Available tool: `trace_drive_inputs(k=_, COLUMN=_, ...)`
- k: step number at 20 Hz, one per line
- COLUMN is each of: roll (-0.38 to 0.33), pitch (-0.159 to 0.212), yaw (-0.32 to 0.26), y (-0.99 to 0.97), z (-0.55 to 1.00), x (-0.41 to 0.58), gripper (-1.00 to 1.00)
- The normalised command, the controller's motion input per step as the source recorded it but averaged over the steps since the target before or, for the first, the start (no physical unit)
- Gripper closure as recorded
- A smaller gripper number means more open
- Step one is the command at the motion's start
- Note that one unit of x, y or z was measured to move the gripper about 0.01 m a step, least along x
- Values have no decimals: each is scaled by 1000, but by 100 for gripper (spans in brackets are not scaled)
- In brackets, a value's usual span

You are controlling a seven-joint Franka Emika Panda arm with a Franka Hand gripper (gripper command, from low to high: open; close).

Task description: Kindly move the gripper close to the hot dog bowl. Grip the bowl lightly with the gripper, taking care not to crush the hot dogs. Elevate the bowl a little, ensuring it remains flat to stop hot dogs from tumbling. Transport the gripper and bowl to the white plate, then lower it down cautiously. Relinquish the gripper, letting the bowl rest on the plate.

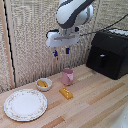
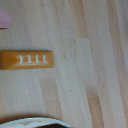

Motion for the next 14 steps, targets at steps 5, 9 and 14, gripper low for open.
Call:
trace_drive_inputs(k=5, roll=4, pitch=74, yaw=-29, y=29, z=-207, x=614, gripper=-100)
trace_drive_inputs(k=9, roll=7, pitch=103, yaw=-13, y=14, z=-306, x=562, gripper=-100)
trace_drive_inputs(k=14, roll=3, pitch=142, yaw=-7, y=31, z=-376, x=447, gripper=-100)
